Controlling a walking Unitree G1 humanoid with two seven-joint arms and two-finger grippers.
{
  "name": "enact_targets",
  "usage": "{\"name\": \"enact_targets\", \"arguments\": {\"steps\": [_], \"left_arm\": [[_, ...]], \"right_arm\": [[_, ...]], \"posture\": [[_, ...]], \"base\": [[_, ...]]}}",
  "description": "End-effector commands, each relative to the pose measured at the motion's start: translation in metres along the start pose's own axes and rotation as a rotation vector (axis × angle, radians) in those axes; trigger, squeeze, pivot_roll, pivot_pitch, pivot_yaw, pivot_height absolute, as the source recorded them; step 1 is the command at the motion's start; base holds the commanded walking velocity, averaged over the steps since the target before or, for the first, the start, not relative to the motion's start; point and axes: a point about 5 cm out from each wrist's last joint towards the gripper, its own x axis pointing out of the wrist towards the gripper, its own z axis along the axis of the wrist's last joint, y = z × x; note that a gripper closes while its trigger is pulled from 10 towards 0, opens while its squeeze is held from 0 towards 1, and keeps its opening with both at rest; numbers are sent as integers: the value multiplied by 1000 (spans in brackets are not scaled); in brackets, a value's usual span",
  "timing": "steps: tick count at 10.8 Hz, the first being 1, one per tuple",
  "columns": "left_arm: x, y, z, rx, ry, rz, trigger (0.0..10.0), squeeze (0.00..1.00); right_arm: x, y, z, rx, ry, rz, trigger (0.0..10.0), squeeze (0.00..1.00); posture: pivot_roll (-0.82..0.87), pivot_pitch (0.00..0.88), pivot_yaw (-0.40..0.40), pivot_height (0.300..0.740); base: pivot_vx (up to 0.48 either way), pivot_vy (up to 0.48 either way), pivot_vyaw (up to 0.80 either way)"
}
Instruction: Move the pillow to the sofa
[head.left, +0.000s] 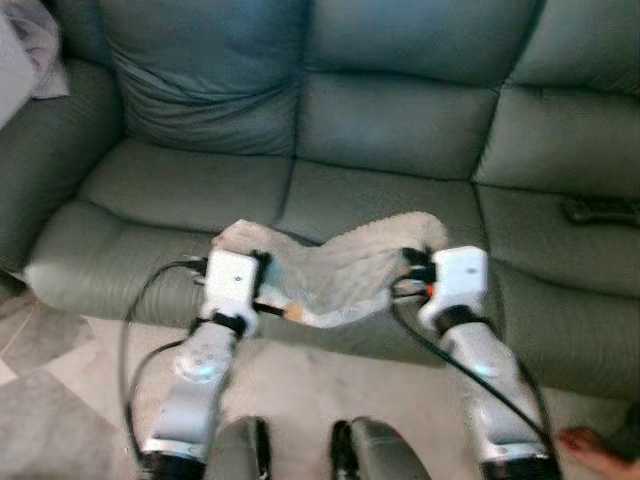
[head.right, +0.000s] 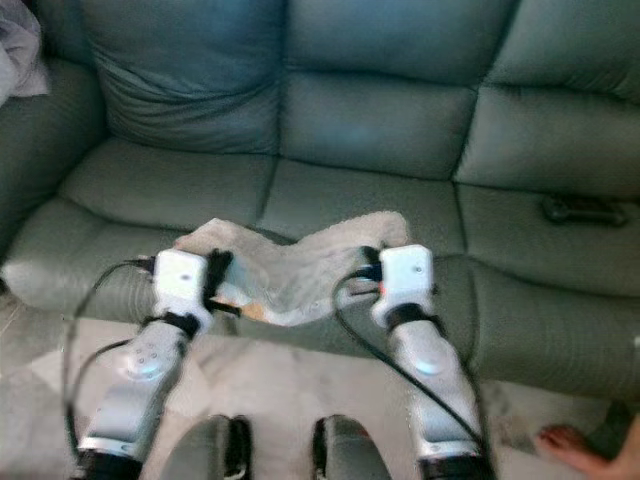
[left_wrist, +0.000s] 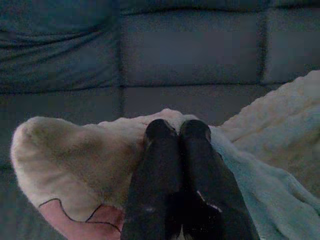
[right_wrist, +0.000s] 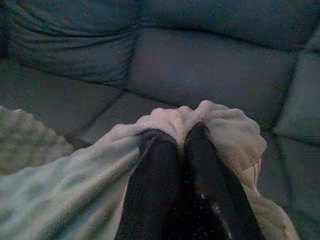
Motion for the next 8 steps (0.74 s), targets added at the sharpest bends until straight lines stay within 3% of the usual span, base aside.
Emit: {"name": "enact_targets", "arguments": {"steps": [1, 2, 8], "left_arm": [[0, 0, 3, 7, -15, -13, 10000, 0], [0, 0, 3, 5, -13, -13, 10000, 0], [0, -2, 4, -15, -20, -23, 10000, 0]], "right_arm": [[1, 7, 1, 12, -11, 17, 10000, 0], [1, 7, 1, 11, -11, 18, 10000, 0], [1, 7, 1, 6, -11, 11, 10000, 0]], "posture": [[-73, 168, -36, 740], [-74, 168, -36, 740], [-76, 169, -35, 740]], "base": [[0, -480, 0], [0, -480, 0], [0, 0, 0]]}}
